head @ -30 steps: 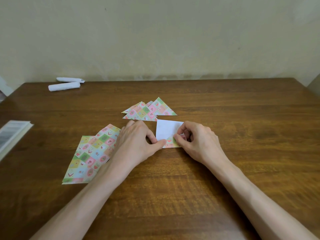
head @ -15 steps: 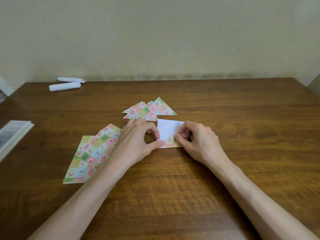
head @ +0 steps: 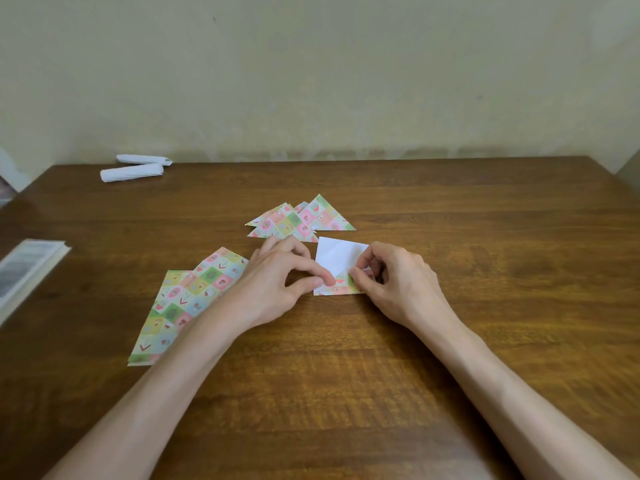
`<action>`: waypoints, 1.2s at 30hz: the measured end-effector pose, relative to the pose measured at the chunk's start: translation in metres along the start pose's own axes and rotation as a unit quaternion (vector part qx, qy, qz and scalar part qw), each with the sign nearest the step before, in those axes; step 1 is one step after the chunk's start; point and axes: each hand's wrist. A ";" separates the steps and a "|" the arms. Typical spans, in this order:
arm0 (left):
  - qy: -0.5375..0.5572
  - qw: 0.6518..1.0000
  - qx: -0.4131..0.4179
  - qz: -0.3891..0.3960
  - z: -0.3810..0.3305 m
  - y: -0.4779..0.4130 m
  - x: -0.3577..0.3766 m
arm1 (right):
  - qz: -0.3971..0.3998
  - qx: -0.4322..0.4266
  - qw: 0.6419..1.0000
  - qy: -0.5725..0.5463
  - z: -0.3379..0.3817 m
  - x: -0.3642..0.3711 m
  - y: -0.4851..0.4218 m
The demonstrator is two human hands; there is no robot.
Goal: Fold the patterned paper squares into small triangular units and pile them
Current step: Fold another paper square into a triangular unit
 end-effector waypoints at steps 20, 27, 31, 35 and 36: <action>0.018 1.000 0.003 -0.018 0.000 -0.004 0.001 | -0.058 -0.085 0.995 -0.021 0.002 0.020 0.008; 0.022 1.000 0.003 -0.012 0.002 -0.004 0.001 | -0.045 -0.071 0.996 0.020 0.000 0.026 0.005; 0.028 1.000 -0.004 -0.001 0.003 -0.002 0.001 | -0.035 -0.065 0.997 0.025 -0.001 0.026 0.003; 0.014 1.000 -0.008 0.008 0.003 -0.002 -0.003 | -0.024 -0.064 0.997 0.019 0.000 0.023 0.001; 0.009 1.000 -0.008 0.007 0.002 -0.002 -0.003 | -0.026 -0.064 0.997 0.028 0.000 0.024 0.002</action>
Point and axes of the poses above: each hand's wrist, its own y-axis away from the middle knuckle, its own x-axis out of the palm, z = x × y, and after that the axes turned 11 degrees about z, right-handed
